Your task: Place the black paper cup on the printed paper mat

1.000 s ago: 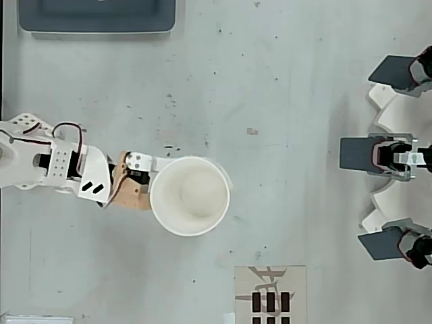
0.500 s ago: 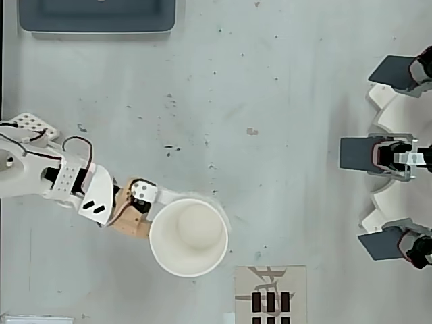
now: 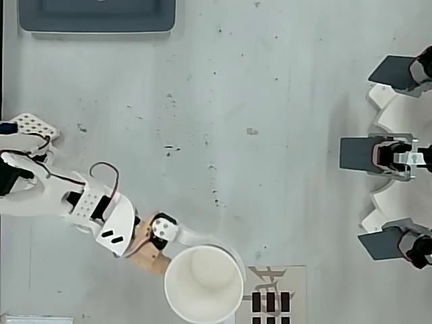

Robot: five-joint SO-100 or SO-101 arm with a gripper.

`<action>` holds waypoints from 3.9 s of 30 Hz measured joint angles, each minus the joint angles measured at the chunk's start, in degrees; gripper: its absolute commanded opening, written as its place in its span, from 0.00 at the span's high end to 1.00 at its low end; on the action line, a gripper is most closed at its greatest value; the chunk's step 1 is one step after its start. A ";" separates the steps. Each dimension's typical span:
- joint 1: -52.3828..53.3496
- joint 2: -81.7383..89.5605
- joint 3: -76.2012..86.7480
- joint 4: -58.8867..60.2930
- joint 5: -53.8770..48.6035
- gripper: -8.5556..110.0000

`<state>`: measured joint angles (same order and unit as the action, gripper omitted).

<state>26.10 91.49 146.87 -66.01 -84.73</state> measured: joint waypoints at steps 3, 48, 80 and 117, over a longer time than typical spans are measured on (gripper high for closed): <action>1.41 -3.52 -4.83 1.76 0.00 0.84; 4.22 -49.75 -67.68 19.07 2.02 0.84; 4.22 -59.15 -78.84 22.76 2.81 0.61; 6.50 -20.48 -29.00 13.10 2.64 0.51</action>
<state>32.61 71.02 117.86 -52.91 -82.09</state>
